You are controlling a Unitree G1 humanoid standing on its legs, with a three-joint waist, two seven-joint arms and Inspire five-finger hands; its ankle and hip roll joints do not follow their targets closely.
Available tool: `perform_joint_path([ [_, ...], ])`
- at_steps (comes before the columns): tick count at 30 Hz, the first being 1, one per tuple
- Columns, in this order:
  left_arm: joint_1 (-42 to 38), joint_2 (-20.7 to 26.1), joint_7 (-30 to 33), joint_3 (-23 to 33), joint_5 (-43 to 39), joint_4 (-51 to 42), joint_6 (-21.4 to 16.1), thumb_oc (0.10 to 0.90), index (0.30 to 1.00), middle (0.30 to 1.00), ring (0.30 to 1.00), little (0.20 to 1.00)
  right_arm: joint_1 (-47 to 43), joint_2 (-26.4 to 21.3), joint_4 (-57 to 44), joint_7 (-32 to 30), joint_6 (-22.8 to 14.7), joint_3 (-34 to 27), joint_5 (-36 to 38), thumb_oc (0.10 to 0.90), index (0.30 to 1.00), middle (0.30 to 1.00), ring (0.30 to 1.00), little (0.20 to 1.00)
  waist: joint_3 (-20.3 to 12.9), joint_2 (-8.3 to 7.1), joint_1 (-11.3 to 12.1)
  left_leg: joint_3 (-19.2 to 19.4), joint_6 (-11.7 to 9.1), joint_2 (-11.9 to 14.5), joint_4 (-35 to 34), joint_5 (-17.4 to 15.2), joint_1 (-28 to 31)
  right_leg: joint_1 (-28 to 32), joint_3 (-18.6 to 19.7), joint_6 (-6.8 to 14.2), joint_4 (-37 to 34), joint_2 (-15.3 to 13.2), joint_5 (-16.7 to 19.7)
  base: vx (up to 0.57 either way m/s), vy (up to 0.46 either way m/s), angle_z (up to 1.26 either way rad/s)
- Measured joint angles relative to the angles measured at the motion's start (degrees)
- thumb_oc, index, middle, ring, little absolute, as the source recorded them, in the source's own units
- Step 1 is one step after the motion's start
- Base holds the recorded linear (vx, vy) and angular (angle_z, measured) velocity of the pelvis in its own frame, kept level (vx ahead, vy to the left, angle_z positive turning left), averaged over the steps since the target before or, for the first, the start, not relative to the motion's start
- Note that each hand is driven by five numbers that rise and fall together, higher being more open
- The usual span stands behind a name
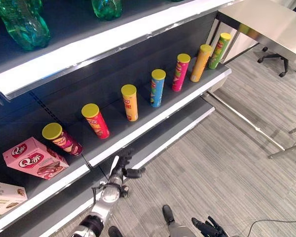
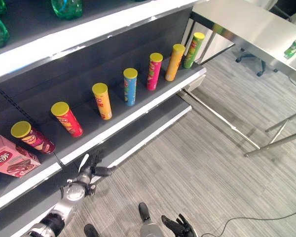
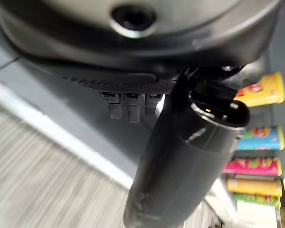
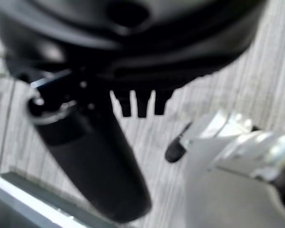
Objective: Put the goods on the table back onto the shelves and tidy them up.
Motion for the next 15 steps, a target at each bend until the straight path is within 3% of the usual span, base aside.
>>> perform_joint_path([
  [3, 5.9, 1.0, -1.8, 0.3, -1.6, -6.0, -0.1, 0.8, 0.9, 0.9, 0.9, 0.9, -0.6, 0.2, 2.4, -0.5, 0.0, -2.5, 0.4, 0.8, 0.9, 0.9, 0.9, 0.9, 0.0, 0.67, 1.5, -0.6, 0.0, 0.0, 0.0, 0.0, 0.6, 1.0, -0.6, -0.3, 0.0, -0.1, -0.3, -0.03, -0.018, 0.14],
  [6, 8.7, 1.1, -2.8, 0.3, -2.0, -4.6, -0.7, 0.8, 0.9, 0.9, 0.9, 0.9, -0.7, -0.1, 5.5, -0.6, 0.1, -3.9, 1.6, 0.8, 0.9, 0.9, 0.9, 0.9, -0.6, 2.5, 3.5, -2.5, 0.2, 0.0, 0.0, 0.1, 0.9, 2.4, -2.3, -0.1, 0.0, -0.1, -1.0, -0.03, -0.02, 0.35],
  [7, 9.0, 0.3, -3.1, 0.4, -2.1, 0.5, -0.9, 0.8, 0.9, 0.9, 0.9, 0.9, -1.4, -0.4, 7.7, -0.6, 0.2, -4.0, 2.0, 0.8, 0.9, 0.9, 0.9, 0.9, -1.3, 3.63, 4.6, -3.6, 0.2, -0.1, 0.0, 0.2, 0.9, 3.2, -3.1, -0.1, 0.0, -0.1, -1.3, -0.05, -0.025, 0.28],
  [9, 9.5, -1.2, -3.4, 0.1, -2.1, 7.5, -1.8, 0.8, 0.9, 0.9, 0.9, 0.9, -1.9, -0.4, 7.8, -1.1, 0.4, -3.9, 2.7, 0.8, 0.9, 0.9, 0.9, 0.9, -1.8, 4.33, 5.4, -4.3, 0.2, -0.1, 0.0, 0.4, 1.0, 3.8, -3.7, 0.0, 0.0, -0.1, -1.4, -0.02, -0.007, 0.23],
  [12, 7.6, -4.6, -4.1, -0.1, -0.3, 22.4, -0.8, 0.8, 0.9, 0.9, 0.9, 0.9, -2.6, -0.4, 9.6, -0.9, 0.7, -3.5, 3.2, 0.8, 0.9, 0.9, 0.9, 0.9, -2.5, 4.5, 5.4, -5.4, 0.3, -0.1, 0.0, 0.5, 1.5, 5.0, -4.9, -0.3, 0.0, -0.2, -2.0, -0.02, 0.004, 0.21],
  [13, 7.9, -6.3, -4.3, -0.1, 1.5, 30.4, 1.2, 0.8, 0.9, 0.9, 0.9, 0.9, -2.8, -0.4, 9.8, -0.9, 1.1, -3.4, 3.2, 0.8, 0.9, 0.9, 0.9, 0.9, -3.1, 4.35, 5.3, -5.8, 0.6, 0.0, 0.0, 0.2, 1.8, 5.2, -5.3, -0.5, 0.0, 0.0, -2.2, -0.03, 0.0, 0.18],
  [15, 7.3, -7.7, -5.4, 4.0, 1.1, 34.4, 2.1, 0.8, 0.9, 0.9, 0.9, 0.9, -2.7, -0.7, 10.0, -0.9, 1.4, -3.4, 3.2, 0.8, 0.9, 0.9, 0.9, 0.9, -3.3, 4.42, 5.7, -7.1, 0.8, 0.1, 0.0, 0.1, 0.9, 5.2, -6.3, -0.6, 0.0, 0.1, -2.2, -0.05, -0.011, 0.24],
])
